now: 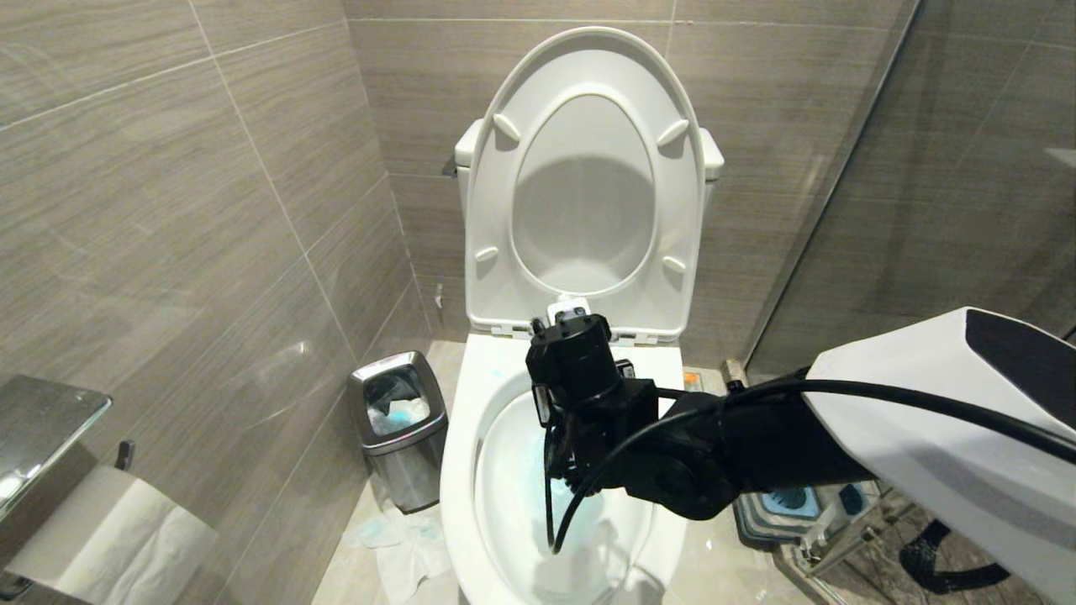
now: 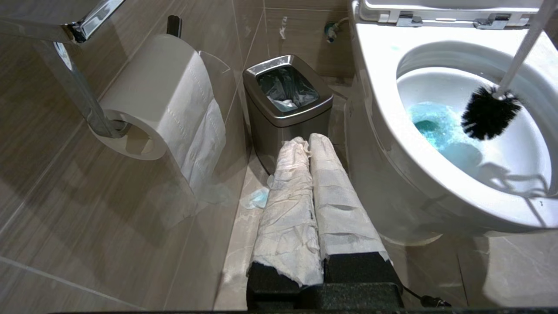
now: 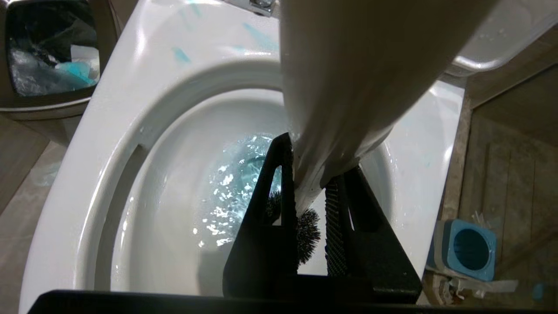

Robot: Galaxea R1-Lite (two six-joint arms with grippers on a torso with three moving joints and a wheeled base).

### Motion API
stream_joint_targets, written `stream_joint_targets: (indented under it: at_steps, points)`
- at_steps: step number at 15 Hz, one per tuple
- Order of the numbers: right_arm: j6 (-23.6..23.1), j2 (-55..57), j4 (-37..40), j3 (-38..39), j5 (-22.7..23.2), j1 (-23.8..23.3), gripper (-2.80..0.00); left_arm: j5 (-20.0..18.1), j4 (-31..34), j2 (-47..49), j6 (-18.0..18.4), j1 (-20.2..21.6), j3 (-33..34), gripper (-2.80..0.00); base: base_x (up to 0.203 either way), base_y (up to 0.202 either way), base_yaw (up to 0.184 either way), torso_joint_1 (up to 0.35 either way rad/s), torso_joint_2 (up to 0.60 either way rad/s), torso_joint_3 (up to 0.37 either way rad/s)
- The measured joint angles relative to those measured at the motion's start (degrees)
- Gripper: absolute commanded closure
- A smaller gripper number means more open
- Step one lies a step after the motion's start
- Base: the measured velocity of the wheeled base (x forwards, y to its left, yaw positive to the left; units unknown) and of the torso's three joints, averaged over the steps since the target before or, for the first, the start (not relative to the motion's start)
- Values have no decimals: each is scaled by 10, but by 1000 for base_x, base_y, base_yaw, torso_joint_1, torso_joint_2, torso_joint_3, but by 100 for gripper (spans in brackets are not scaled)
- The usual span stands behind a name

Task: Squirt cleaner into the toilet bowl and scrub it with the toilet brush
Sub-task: Scrub the toilet bowl

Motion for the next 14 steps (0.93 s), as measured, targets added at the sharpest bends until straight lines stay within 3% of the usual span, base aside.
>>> stream_joint_targets:
  at_steps: [9, 14]
  points:
    - [42, 15, -1, 52, -6, 89, 0, 0, 0, 0, 0, 0, 0, 0, 0, 0, 0, 0, 0, 0]
    - [35, 60, 2, -29, -5, 118, 0, 0, 0, 0, 0, 0, 0, 0, 0, 0, 0, 0, 0, 0]
